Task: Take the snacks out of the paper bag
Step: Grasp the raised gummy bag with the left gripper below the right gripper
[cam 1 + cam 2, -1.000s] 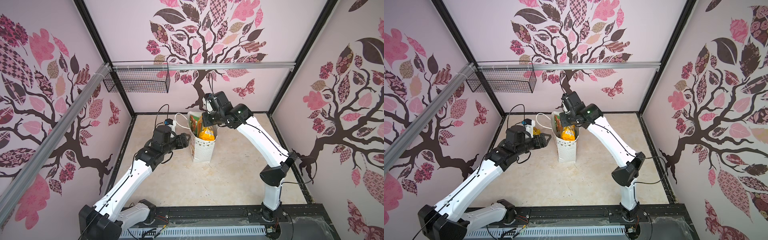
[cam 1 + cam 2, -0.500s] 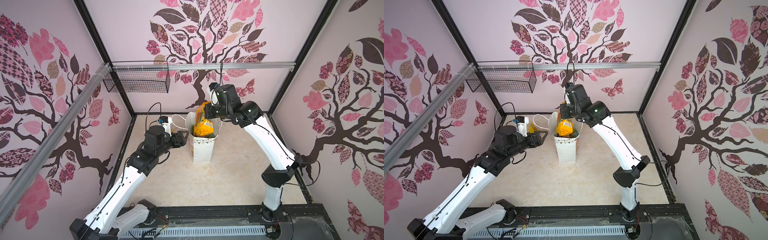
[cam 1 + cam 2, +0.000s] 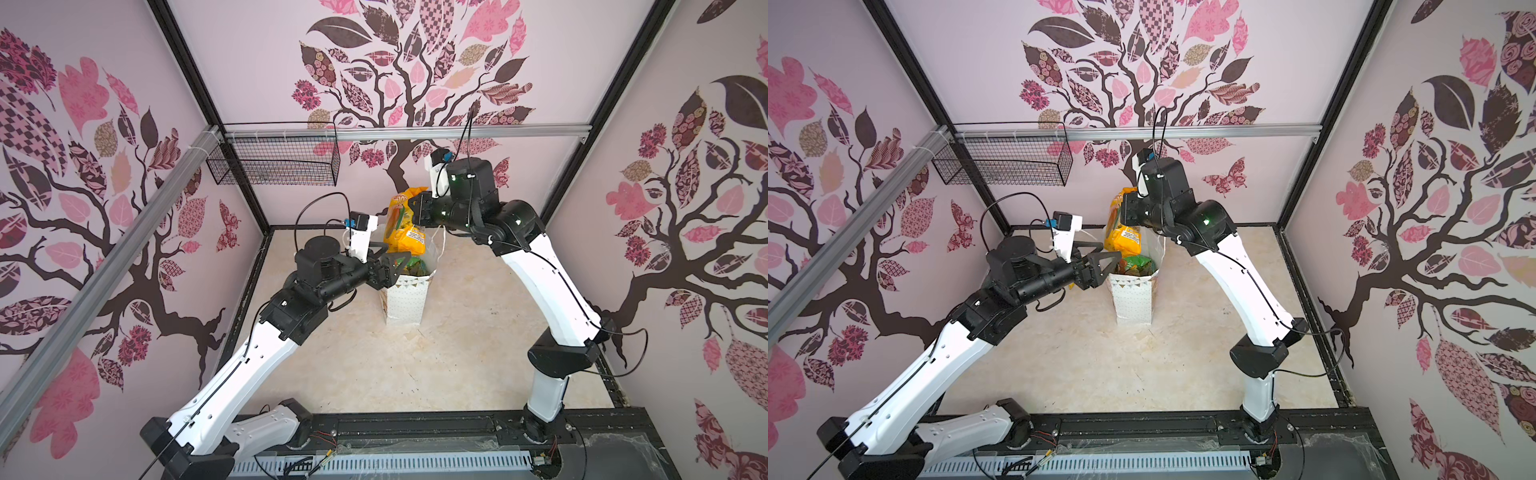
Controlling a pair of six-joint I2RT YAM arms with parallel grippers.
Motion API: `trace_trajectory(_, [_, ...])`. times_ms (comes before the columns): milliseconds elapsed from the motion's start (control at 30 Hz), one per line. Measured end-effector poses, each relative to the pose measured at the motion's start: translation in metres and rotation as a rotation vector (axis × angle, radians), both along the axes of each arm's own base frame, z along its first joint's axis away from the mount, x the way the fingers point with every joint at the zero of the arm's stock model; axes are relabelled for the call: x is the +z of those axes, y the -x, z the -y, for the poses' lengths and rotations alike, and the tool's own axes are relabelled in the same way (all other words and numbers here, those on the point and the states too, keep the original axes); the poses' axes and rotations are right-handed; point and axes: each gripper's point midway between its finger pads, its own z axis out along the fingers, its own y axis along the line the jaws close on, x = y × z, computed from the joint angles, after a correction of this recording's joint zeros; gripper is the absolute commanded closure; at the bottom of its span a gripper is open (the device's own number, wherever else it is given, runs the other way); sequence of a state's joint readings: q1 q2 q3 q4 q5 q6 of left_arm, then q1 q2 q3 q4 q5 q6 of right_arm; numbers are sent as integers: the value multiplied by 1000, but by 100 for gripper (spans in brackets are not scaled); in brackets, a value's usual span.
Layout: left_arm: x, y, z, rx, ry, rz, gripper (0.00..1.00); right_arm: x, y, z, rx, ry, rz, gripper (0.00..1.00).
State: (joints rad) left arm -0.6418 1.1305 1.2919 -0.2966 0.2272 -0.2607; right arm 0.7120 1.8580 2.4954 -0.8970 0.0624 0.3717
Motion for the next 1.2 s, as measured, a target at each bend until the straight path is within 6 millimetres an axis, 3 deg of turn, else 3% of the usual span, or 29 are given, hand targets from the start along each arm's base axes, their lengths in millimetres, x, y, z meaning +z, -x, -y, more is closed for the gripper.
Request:
trace_trajectory(133, [-5,-15,4,38,-74,78,8,9,4,-2,17,-32,6,100])
trace_trajectory(233, [-14,-29,8,66,-138,125,3,8,6,-4,29,-38,-4,100])
trace_trajectory(533, [-36,-40,45,156,-447,370,3,6,7,-4,31,-50,-25,100])
trace_trajectory(767, [-33,-67,32,365,-553,442,8,7,5,-3,19,-68,-31,100])
trace_trajectory(967, [-19,-73,23,453,-539,475,23,16,1,-2,0,-103,-9,100])
trace_trajectory(1133, [-13,-74,21,488,-516,483,58,20,-2,0,-14,-114,2,100])
trace_trajectory(1200, [-11,-75,18,505,-507,479,70,19,-3,1,-21,-115,0,81])
